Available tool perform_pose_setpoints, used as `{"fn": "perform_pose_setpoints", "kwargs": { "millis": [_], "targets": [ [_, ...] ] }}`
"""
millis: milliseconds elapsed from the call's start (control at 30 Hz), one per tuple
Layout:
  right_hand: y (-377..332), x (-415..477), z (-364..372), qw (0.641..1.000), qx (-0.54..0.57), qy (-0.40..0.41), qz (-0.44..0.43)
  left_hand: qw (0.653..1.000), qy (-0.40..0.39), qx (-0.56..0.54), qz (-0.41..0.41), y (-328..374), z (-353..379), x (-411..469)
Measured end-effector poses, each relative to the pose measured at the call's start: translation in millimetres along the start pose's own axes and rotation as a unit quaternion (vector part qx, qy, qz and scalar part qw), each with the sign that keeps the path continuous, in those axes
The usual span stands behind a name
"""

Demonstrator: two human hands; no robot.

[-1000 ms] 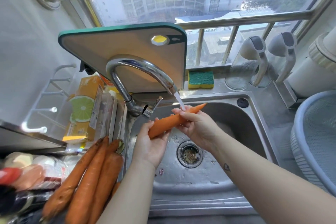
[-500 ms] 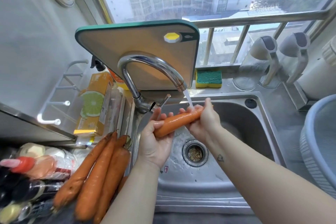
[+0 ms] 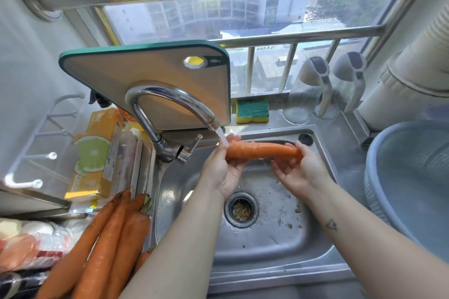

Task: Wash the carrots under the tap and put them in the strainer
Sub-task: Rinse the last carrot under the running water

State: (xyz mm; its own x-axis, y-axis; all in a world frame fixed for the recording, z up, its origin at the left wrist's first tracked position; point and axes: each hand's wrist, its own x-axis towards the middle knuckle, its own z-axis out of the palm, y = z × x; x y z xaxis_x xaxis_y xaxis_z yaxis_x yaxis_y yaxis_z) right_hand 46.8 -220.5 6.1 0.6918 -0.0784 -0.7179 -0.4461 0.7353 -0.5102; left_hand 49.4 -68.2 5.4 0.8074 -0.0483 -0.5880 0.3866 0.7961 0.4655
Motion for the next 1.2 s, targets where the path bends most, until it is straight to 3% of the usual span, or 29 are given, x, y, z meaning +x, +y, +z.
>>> {"fn": "perform_pose_setpoints", "kwargs": {
  "millis": [267,500,633,800,933,1200],
  "targets": [
    [10,14,-16,0.997,0.065,0.031,0.028,0.999,-0.017,-0.004,-0.035,-1,2,-5],
    [16,19,1,0.998,0.063,-0.009,0.028,0.997,0.026,-0.067,-0.025,5,-13,-8],
    [14,8,20,0.996,0.064,-0.065,0.011,0.997,0.069,-0.039,-0.025,9,-26,-12],
    [17,-7,35,0.989,-0.043,-0.141,0.009,0.985,0.107,-0.126,0.042,20,-38,-11],
    [25,-9,40,0.972,-0.183,-0.144,0.038,0.974,0.119,-0.154,0.115,32,-44,-16],
    [57,-7,63,0.977,-0.110,-0.152,0.102,0.964,0.113,-0.140,0.193,70,-58,-34]
  ]
}}
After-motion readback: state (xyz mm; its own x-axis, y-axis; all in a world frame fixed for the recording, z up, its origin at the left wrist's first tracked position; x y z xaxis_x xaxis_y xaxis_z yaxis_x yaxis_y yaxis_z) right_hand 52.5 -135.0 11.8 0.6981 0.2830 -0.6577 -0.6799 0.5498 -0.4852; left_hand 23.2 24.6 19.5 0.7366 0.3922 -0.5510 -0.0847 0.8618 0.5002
